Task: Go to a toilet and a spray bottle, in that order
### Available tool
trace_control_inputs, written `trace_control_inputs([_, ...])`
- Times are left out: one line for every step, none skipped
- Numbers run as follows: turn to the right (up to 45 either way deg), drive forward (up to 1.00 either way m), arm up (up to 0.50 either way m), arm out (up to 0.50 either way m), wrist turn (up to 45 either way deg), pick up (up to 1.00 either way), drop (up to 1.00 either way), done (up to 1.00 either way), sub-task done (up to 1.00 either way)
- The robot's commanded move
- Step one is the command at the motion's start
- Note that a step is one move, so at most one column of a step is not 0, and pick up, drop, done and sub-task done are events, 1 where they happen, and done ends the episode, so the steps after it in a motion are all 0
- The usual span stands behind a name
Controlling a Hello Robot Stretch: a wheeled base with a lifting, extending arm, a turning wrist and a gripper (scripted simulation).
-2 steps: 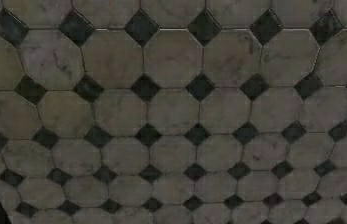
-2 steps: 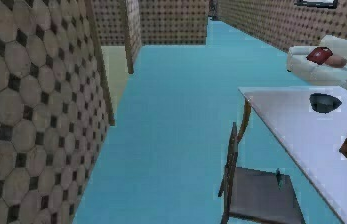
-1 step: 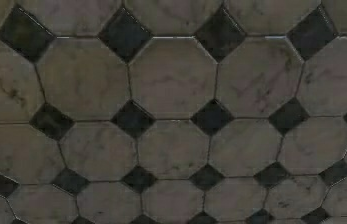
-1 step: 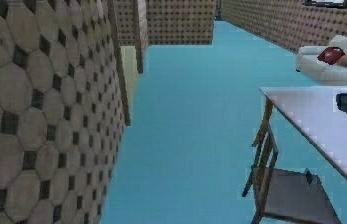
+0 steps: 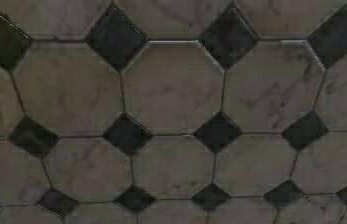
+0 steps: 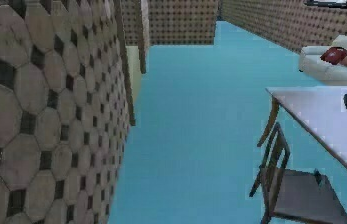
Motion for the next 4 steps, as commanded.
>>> trace_control_inputs([45.0, 0.00, 0.00, 0.00, 0.0, 0.00, 0.00, 0.00, 0.00])
trace_control_inputs([45.0, 0.00, 0.00, 0.00, 0.0, 0.00, 0.00, 0.00, 0.00])
trace_control_inputs([45.0, 0.00, 0.00, 0.00, 0.0, 0.00, 0.00, 0.00, 0.00])
trace_control_inputs([27.0, 0.00, 0.00, 0.00, 0.0, 0.00, 0.00, 0.00, 0.00])
